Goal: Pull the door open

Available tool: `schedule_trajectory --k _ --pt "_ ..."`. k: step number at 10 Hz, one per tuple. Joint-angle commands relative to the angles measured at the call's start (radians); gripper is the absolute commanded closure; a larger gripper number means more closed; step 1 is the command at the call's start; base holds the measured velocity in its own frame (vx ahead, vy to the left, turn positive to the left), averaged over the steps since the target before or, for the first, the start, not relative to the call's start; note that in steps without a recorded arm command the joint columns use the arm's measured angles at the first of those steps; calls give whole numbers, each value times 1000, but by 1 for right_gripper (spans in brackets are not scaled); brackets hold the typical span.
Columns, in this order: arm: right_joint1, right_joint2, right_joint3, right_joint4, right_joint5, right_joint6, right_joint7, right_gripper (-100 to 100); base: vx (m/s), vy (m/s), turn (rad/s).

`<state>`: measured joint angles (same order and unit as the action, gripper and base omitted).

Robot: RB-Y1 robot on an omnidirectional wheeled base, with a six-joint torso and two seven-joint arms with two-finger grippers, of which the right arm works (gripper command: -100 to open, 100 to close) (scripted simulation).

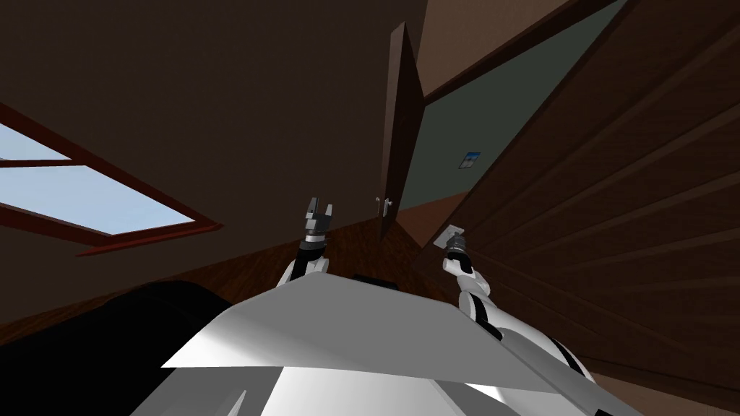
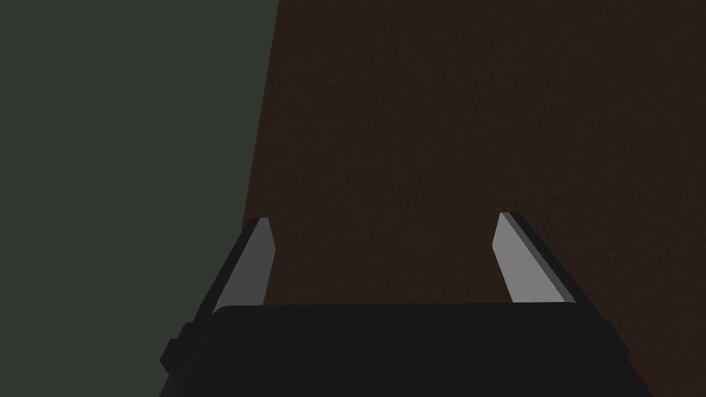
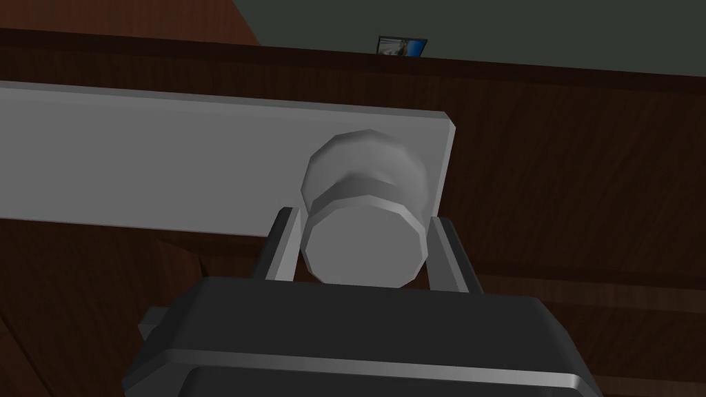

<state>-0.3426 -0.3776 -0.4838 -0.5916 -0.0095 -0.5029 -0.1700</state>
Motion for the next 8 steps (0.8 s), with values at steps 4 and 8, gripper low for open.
schedule_trajectory --k 4,8 --pt "-15 3 28 23 10 -9 -13 100 -126 -7 24" --pt "-24 13 68 15 24 -10 -33 100 -195 -34 57"
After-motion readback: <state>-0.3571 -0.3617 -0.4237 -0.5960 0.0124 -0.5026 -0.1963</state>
